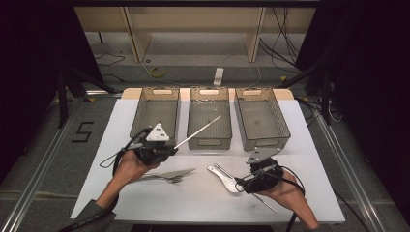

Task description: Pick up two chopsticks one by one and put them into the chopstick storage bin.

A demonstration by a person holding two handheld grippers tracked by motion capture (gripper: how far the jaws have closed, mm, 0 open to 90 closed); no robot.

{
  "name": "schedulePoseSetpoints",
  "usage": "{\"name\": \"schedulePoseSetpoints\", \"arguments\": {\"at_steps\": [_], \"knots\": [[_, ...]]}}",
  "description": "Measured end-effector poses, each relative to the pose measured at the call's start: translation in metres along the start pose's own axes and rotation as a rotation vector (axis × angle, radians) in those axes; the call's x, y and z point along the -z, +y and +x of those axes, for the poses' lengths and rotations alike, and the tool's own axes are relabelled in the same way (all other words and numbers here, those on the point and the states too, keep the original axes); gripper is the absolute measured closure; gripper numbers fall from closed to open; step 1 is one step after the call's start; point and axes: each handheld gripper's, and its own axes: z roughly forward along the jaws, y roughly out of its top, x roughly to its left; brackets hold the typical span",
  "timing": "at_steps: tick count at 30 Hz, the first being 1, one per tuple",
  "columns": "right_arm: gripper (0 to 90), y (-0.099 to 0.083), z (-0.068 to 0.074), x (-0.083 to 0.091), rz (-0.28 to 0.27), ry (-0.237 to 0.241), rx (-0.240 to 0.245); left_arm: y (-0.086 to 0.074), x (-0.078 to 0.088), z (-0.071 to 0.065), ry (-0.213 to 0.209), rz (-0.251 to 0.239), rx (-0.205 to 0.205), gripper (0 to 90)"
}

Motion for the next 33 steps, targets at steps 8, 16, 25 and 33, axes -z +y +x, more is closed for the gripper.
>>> {"name": "schedulePoseSetpoints", "arguments": {"at_steps": [8,16,25,33], "knots": [[25.7,-0.013,-0.003,0.002,0.023,0.0,-0.023,0.001,0.005,0.045,0.105,-0.034,0.145,83.8],[25.4,-0.027,-0.005,0.001,0.05,0.0,-0.04,0.004,-0.001,0.075,0.181,-0.024,0.21,83.8],[25.5,-0.031,-0.004,0.002,0.057,-0.004,-0.045,-0.001,-0.012,0.103,0.242,0.003,0.259,83.8],[25.6,-0.032,-0.004,0.002,0.057,0.001,-0.043,-0.012,-0.012,0.116,0.269,0.013,0.305,83.7]]}}
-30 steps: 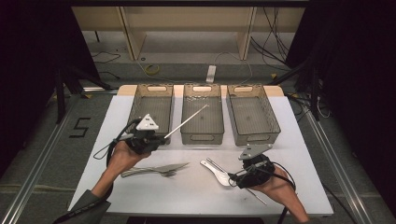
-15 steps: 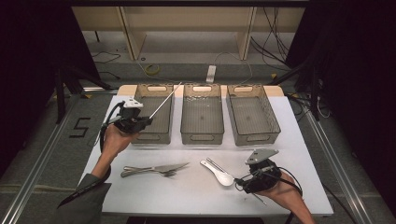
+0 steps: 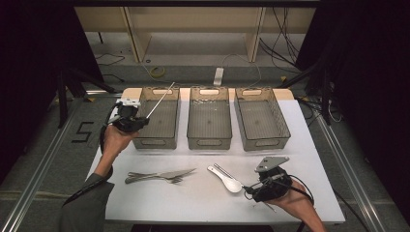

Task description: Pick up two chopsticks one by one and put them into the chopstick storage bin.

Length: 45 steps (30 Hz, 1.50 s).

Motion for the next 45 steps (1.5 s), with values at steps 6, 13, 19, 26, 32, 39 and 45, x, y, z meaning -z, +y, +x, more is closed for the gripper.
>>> {"name": "schedulePoseSetpoints", "arguments": {"at_steps": [6,13,19,26,32,39,45], "knots": [[25.9,0.001,0.0,0.001,0.0,-0.007,-0.009,-0.007,-0.011,0.007,0.008,0.025,0.03,83.7],[26.0,0.0,-0.002,-0.001,0.002,-0.001,-0.014,-0.009,-0.016,0.013,0.022,0.015,0.084,82.6],[26.0,0.001,-0.002,0.0,-0.002,-0.004,-0.018,-0.008,-0.014,0.015,0.006,0.011,0.145,59.4],[26.0,-0.001,-0.005,0.001,0.013,-0.006,-0.021,-0.005,0.0,0.003,-0.076,-0.016,0.149,36.1],[26.4,-0.002,-0.007,0.002,0.059,-0.003,-0.023,-0.008,0.008,-0.014,-0.158,-0.043,0.109,26.5],[29.8,-0.002,-0.007,-0.004,0.154,-0.001,-0.005,-0.014,0.023,-0.04,-0.213,-0.099,0.056,21.7],[37.3,0.001,-0.008,-0.008,0.206,0.005,-0.011,-0.027,0.034,-0.064,-0.251,-0.145,-0.004,19.7]]}}
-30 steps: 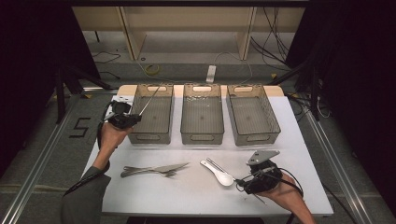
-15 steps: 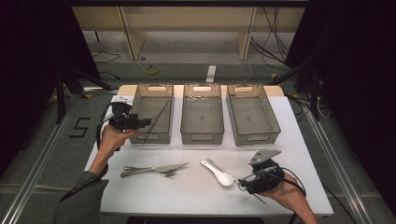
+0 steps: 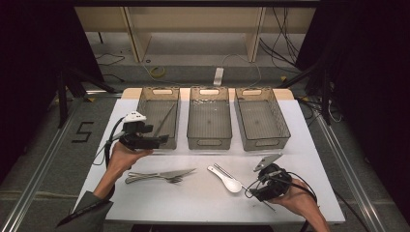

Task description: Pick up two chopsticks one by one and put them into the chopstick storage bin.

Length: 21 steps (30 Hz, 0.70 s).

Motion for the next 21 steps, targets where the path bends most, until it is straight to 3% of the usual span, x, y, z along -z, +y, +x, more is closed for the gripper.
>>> {"name": "schedulePoseSetpoints", "arguments": {"at_steps": [2,5,12,21], "knots": [[40.1,0.001,0.0,-0.002,0.004,0.01,0.006,-0.003,0.002,-0.007,-0.009,0.002,-0.031,19.2],[44.3,0.005,0.001,-0.004,0.03,0.017,0.007,-0.008,0.005,-0.016,-0.043,-0.02,-0.03,18.9],[53.3,0.014,0.005,-0.012,0.079,0.02,-0.012,-0.025,0.007,-0.028,-0.075,-0.034,-0.037,18.4],[61.5,0.022,0.002,-0.025,0.144,0.058,-0.017,-0.035,0.017,-0.044,-0.087,-0.054,-0.07,17.3]]}}
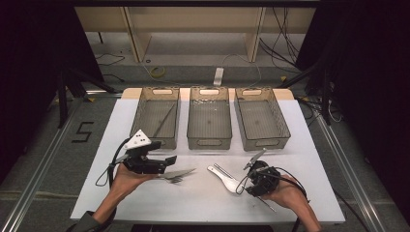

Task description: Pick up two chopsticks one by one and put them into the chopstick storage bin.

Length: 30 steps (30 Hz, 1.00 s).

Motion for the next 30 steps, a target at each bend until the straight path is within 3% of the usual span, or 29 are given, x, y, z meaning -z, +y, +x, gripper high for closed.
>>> {"name": "schedulePoseSetpoints", "arguments": {"at_steps": [11,19,30], "knots": [[72.6,0.01,0.0,-0.006,0.045,0.004,0.033,-0.007,0.006,-0.013,-0.004,0.001,-0.028,16.4],[77.4,0.015,0.003,-0.01,0.084,0.005,0.045,-0.008,0.006,-0.014,-0.004,0.004,-0.037,16.4],[85.9,0.016,-0.003,-0.011,0.092,0.016,0.037,-0.008,0.006,-0.015,0.003,0.008,-0.046,16.6]]}}
